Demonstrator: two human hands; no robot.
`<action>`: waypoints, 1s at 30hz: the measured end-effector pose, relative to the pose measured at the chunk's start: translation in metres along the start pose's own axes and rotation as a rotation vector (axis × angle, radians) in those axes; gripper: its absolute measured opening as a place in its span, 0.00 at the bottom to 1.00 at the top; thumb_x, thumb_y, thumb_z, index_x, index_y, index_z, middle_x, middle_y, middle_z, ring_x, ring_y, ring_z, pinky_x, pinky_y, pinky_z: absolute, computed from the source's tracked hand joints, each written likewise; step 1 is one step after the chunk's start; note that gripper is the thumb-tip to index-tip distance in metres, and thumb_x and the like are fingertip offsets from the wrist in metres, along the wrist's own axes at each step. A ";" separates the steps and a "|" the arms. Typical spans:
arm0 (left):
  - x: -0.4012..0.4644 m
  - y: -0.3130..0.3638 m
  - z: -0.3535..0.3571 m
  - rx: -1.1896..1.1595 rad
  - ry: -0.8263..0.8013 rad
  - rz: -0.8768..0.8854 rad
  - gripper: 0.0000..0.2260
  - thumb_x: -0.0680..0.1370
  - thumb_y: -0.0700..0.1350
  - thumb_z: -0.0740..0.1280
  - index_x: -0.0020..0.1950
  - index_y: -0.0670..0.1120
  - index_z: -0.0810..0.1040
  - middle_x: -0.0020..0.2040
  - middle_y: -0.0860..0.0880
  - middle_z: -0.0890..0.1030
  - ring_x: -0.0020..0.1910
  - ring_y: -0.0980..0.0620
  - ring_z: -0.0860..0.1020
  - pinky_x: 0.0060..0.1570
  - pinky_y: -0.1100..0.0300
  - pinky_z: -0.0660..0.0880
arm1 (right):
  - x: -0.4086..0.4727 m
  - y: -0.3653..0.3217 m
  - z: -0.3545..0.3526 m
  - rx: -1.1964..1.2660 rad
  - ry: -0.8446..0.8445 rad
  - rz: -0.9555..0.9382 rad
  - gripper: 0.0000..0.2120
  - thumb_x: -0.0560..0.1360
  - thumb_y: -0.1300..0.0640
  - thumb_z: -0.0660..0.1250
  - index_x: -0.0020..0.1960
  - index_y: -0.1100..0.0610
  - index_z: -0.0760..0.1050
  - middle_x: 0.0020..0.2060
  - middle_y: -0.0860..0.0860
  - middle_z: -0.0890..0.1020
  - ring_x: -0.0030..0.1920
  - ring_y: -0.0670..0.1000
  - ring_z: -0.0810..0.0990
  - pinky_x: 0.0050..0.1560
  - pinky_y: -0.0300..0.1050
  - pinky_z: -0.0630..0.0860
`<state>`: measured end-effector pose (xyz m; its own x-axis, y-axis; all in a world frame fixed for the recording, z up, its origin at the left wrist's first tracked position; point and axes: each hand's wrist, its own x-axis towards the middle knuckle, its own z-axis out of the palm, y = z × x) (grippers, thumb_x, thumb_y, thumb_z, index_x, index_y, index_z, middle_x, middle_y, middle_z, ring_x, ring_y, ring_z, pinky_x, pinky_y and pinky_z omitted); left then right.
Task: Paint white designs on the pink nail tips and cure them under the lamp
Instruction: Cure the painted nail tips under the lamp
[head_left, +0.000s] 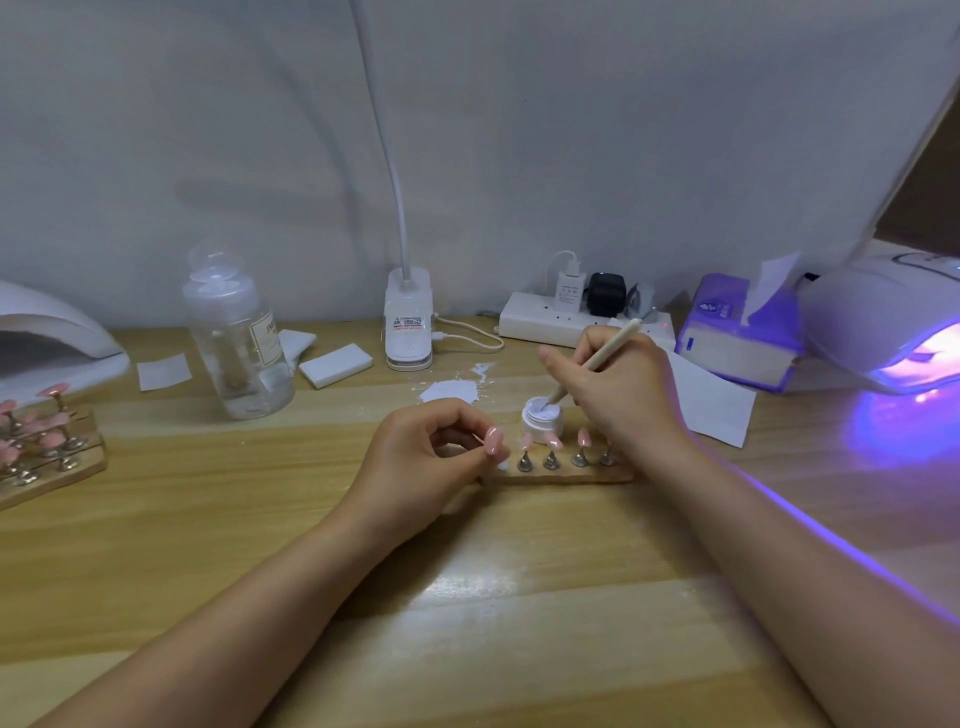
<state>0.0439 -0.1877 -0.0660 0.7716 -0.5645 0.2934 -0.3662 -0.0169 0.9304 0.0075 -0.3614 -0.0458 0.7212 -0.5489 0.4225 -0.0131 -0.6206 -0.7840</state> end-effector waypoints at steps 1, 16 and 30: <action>0.000 0.000 0.000 0.003 0.002 0.002 0.08 0.70 0.35 0.71 0.34 0.47 0.79 0.31 0.51 0.82 0.34 0.57 0.81 0.35 0.70 0.75 | 0.001 0.000 0.001 -0.017 -0.006 -0.002 0.19 0.71 0.50 0.70 0.27 0.54 0.67 0.16 0.45 0.71 0.19 0.42 0.71 0.26 0.35 0.67; 0.000 0.002 0.000 0.012 0.017 0.018 0.11 0.68 0.37 0.73 0.30 0.51 0.79 0.32 0.49 0.81 0.40 0.45 0.82 0.38 0.65 0.78 | -0.002 -0.002 0.004 -0.083 -0.021 0.000 0.16 0.70 0.55 0.66 0.26 0.55 0.66 0.25 0.56 0.78 0.20 0.50 0.72 0.28 0.40 0.67; -0.001 0.004 0.002 0.064 0.032 0.047 0.08 0.68 0.38 0.74 0.33 0.49 0.80 0.31 0.50 0.81 0.34 0.55 0.79 0.38 0.62 0.77 | -0.005 -0.006 0.002 -0.095 -0.058 -0.001 0.16 0.71 0.56 0.66 0.27 0.54 0.66 0.27 0.53 0.79 0.24 0.51 0.74 0.31 0.41 0.70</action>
<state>0.0401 -0.1889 -0.0631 0.7685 -0.5393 0.3443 -0.4340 -0.0439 0.8999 0.0057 -0.3534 -0.0440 0.7604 -0.5164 0.3938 -0.0761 -0.6731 -0.7356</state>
